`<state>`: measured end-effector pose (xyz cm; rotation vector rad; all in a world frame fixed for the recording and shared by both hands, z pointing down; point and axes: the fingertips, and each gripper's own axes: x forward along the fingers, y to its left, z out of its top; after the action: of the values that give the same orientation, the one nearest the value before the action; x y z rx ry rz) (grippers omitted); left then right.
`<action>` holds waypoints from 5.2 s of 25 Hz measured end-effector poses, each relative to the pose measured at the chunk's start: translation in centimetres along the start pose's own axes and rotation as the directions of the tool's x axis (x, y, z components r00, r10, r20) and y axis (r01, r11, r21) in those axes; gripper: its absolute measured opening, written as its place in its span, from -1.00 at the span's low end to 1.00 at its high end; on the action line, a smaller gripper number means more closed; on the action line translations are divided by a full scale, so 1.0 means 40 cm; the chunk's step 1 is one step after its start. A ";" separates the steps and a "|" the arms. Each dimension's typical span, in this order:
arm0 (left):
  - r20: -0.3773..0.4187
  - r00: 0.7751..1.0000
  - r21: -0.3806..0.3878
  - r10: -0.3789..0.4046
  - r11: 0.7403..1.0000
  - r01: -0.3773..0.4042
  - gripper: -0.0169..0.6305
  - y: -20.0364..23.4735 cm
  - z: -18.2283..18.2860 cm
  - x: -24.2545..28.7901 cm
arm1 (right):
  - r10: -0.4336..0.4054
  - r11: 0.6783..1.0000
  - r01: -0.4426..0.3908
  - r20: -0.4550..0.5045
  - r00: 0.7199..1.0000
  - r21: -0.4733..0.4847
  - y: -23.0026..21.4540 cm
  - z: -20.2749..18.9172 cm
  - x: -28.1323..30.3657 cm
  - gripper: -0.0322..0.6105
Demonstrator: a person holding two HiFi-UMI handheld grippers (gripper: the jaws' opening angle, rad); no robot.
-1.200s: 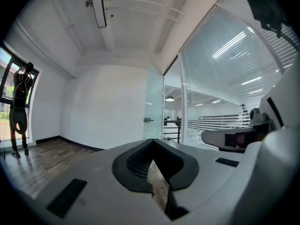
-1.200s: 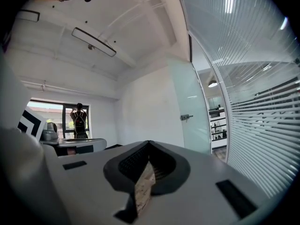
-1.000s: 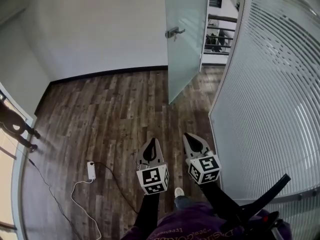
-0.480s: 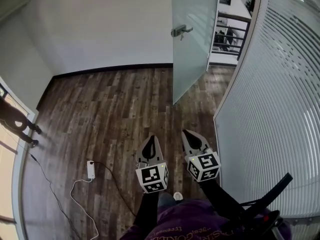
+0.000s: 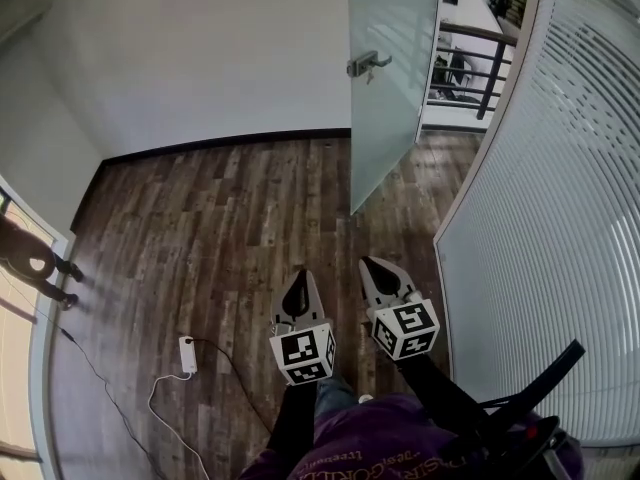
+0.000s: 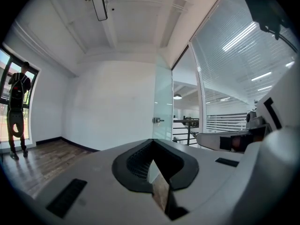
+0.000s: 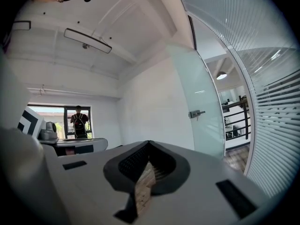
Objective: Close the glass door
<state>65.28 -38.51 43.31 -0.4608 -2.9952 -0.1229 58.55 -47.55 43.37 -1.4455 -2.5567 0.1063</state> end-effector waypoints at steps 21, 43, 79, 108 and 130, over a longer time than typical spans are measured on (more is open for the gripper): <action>0.016 1.000 -0.014 -0.004 1.000 0.004 -0.94 0.416 0.032 0.283 | -0.020 1.000 0.020 0.011 1.000 -0.012 0.115 0.021 0.490 -0.91; 0.023 0.984 -0.060 0.175 0.983 -0.173 -0.94 0.751 0.104 0.678 | 0.127 0.990 -0.129 -0.029 0.991 -0.058 0.081 0.115 1.053 -0.91; 0.018 0.998 -0.029 0.064 0.998 -0.064 -0.95 1.095 0.191 1.316 | -0.027 0.996 0.027 -0.006 1.000 -0.085 -0.090 0.217 1.719 -0.91; -0.001 0.999 -0.042 -0.037 0.998 0.037 -0.94 1.333 0.194 1.669 | -0.121 0.992 0.121 -0.017 0.992 -0.040 -0.137 0.216 2.109 -0.91; 0.002 0.994 -0.026 -0.111 0.994 0.111 -0.94 1.322 0.296 2.276 | -0.160 0.987 0.160 -0.023 0.987 -0.015 -0.508 0.352 2.552 -0.91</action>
<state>-6.08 39.75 45.78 -0.2970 -3.0226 -0.1715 -12.56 29.65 47.17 -1.2321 -2.6459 0.0468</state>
